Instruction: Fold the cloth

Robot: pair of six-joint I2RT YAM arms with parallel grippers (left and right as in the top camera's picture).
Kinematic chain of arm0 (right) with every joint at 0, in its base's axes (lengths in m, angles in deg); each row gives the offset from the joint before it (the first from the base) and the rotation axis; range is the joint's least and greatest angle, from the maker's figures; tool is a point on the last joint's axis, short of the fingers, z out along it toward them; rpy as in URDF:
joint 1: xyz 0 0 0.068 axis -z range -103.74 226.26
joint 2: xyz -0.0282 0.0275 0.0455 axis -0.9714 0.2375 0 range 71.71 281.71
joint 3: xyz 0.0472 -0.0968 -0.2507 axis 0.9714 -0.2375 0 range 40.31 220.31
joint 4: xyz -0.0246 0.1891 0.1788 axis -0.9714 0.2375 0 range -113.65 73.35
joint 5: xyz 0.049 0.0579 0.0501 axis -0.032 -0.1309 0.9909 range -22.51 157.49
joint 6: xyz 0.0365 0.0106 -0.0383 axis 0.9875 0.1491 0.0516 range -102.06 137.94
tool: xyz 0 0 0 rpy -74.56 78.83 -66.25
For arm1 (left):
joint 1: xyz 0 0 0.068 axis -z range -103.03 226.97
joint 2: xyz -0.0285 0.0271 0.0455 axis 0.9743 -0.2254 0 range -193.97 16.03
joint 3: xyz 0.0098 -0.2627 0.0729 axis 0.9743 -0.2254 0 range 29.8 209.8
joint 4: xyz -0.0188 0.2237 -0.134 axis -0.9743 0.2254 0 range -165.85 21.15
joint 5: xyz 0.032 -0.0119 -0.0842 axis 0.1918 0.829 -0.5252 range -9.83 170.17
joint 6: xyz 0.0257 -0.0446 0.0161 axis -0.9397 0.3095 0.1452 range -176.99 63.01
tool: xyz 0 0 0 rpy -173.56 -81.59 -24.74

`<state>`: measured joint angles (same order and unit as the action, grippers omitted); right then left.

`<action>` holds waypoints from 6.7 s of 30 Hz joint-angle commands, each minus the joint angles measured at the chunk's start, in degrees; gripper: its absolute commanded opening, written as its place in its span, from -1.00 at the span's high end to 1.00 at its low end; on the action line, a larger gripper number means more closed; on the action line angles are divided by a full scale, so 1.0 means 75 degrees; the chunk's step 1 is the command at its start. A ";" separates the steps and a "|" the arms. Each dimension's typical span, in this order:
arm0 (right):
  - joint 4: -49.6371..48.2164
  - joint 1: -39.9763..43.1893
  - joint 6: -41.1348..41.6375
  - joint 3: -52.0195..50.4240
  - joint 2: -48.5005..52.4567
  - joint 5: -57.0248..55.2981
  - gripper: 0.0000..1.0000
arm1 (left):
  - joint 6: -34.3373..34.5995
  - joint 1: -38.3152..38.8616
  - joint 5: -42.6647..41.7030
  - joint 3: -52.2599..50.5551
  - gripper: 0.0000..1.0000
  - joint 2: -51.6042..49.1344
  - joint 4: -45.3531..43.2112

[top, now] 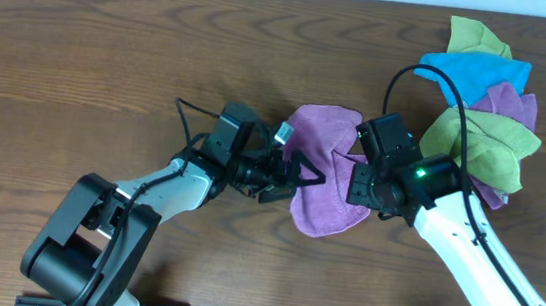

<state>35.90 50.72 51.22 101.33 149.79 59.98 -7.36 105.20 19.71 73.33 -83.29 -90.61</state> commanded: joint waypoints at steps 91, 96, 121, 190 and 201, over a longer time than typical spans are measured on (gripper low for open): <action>-0.3401 -0.0035 -0.1472 -0.1588 0.2087 -0.0629 0.43 | -0.3789 -0.0877 0.0851 0.0064 0.88 -0.0090 0.4141; -0.3226 -0.0035 -0.1408 -0.1577 0.1687 -0.0632 0.88 | -0.3789 -0.0877 0.0857 0.0064 0.88 -0.0090 0.4138; -0.4599 -0.0032 -0.1562 -0.0956 -0.1005 -0.0804 0.97 | -0.2771 -0.1883 0.0495 0.4062 0.88 -0.0082 0.3908; -0.1177 0.0152 -0.2404 0.2524 0.2320 0.0172 0.97 | -0.3990 -0.2200 0.0501 0.0615 -0.36 -0.0114 0.5100; -0.1172 0.0149 -0.2378 0.2524 0.2317 0.0178 0.97 | -0.2028 -0.1279 0.0979 -0.0294 -0.54 -0.0114 0.2168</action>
<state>27.14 52.12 32.46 120.72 168.44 61.49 -28.45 93.75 25.30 72.13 -83.86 -71.86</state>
